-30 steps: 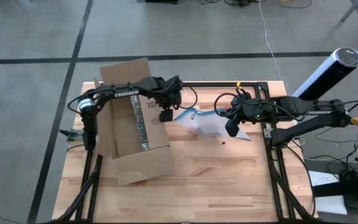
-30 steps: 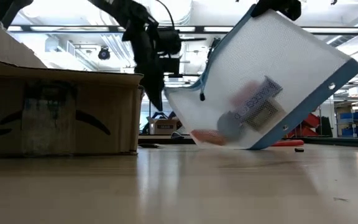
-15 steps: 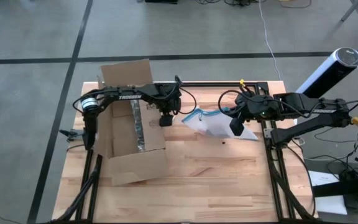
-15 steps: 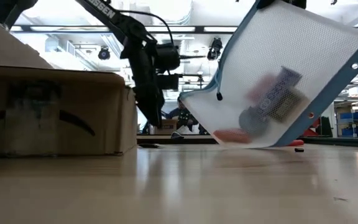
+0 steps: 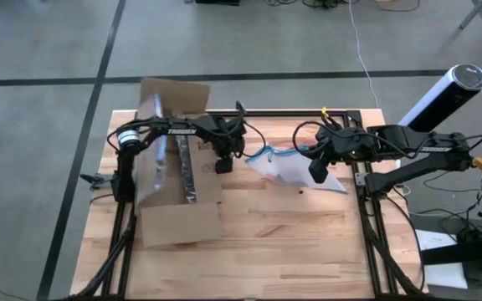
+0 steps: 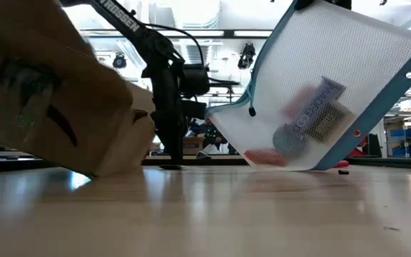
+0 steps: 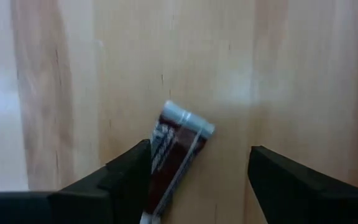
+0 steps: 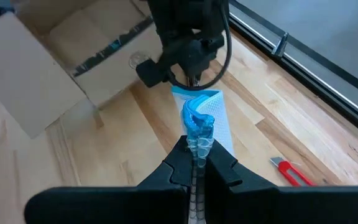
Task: Unpack boxes
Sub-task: Put the brown chocolate bar into the blue transparent zip bag
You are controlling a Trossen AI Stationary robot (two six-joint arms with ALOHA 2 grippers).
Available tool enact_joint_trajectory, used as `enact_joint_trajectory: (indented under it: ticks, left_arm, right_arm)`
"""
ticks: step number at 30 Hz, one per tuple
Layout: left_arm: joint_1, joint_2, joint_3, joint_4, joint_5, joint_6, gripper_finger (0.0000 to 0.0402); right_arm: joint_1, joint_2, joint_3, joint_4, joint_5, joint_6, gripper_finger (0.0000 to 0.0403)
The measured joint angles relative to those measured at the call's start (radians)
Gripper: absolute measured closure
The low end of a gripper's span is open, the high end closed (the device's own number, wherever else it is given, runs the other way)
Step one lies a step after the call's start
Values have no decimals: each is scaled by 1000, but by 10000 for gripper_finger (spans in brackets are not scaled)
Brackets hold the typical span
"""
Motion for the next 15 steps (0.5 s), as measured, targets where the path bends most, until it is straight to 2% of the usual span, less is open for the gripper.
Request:
enact_joint_trajectory:
  ticks: [7,15]
  left_arm:
    - [4,0,-2,2,-22,-19,175]
    - [5,25,-4,5,-27,-42,209]
  right_arm:
    - [0,5,-1,4,0,-4,403]
    - [0,7,-1,28,1,-7,403]
